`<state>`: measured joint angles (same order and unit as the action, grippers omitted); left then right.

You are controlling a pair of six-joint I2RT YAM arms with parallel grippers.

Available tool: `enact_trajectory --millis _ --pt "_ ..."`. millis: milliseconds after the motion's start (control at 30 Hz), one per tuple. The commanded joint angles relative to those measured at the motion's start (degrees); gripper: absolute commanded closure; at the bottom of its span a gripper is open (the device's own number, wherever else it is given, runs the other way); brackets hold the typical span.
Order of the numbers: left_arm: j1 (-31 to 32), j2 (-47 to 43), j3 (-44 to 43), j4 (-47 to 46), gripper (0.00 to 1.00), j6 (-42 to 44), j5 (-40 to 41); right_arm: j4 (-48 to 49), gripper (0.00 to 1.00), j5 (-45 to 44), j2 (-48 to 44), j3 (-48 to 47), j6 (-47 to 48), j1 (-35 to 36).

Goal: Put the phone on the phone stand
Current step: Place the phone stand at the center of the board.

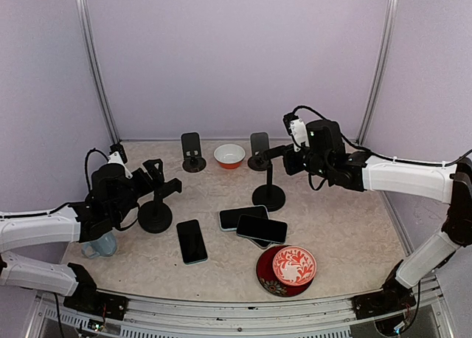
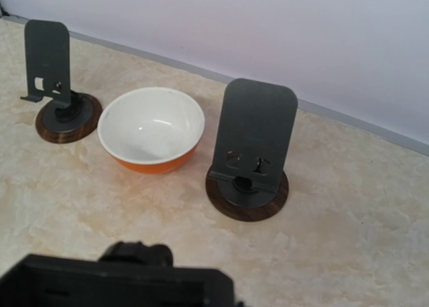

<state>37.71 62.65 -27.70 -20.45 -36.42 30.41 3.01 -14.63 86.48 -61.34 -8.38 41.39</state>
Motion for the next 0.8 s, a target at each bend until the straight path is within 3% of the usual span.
enact_trajectory --millis 0,267,567,767 --pt "-0.01 3.24 3.98 15.27 0.01 4.45 1.18 0.36 1.00 1.66 0.62 -0.18 -0.14 -0.17" --pt "-0.01 3.52 3.87 15.14 0.01 4.59 0.94 2.45 1.00 3.20 -1.20 1.36 0.31 -0.18" --pt "0.01 3.68 3.19 16.17 0.01 4.58 0.85 11.68 1.00 10.44 -5.78 6.71 1.78 -0.23" --pt "-0.01 3.65 3.54 15.63 0.01 4.59 0.97 10.60 1.00 9.79 -7.16 6.51 1.79 -0.25"
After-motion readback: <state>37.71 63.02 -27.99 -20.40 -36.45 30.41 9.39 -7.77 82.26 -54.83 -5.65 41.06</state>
